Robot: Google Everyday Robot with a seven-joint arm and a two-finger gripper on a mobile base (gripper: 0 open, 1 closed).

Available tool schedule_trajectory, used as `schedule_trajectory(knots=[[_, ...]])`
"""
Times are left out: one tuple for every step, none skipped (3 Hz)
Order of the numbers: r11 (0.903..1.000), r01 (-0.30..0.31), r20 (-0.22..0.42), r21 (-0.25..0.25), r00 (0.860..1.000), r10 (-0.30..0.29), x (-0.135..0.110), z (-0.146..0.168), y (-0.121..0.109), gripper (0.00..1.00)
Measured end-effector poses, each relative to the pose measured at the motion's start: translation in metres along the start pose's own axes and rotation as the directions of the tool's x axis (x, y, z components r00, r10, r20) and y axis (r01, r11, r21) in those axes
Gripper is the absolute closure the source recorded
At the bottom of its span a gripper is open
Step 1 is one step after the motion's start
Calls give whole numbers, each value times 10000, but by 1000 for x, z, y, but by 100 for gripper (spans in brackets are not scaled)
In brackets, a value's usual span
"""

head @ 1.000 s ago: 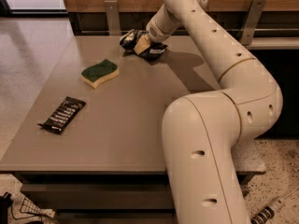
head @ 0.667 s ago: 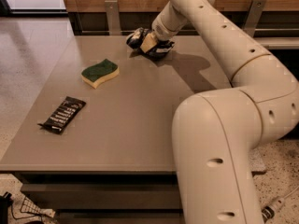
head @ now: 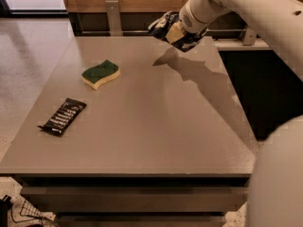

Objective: Move blue chip bag near rxbar chocolate

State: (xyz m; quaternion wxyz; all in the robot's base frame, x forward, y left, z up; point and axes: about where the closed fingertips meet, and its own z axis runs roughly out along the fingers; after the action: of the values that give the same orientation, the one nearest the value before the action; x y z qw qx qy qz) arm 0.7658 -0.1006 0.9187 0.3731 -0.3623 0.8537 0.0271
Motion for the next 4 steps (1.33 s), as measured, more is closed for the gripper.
schedule_trajectory(knots=[[9985,534,304,-91,9981,-531,13,-37,25,100],[9917,1215,908,-427,9890,-1172,25,-73,55,100],[9766,1889,1959,-1029,9664,-1663,30,-103,88,100],[9359,3031,3005,-1793,9227,-2413,18,-118,127,100]])
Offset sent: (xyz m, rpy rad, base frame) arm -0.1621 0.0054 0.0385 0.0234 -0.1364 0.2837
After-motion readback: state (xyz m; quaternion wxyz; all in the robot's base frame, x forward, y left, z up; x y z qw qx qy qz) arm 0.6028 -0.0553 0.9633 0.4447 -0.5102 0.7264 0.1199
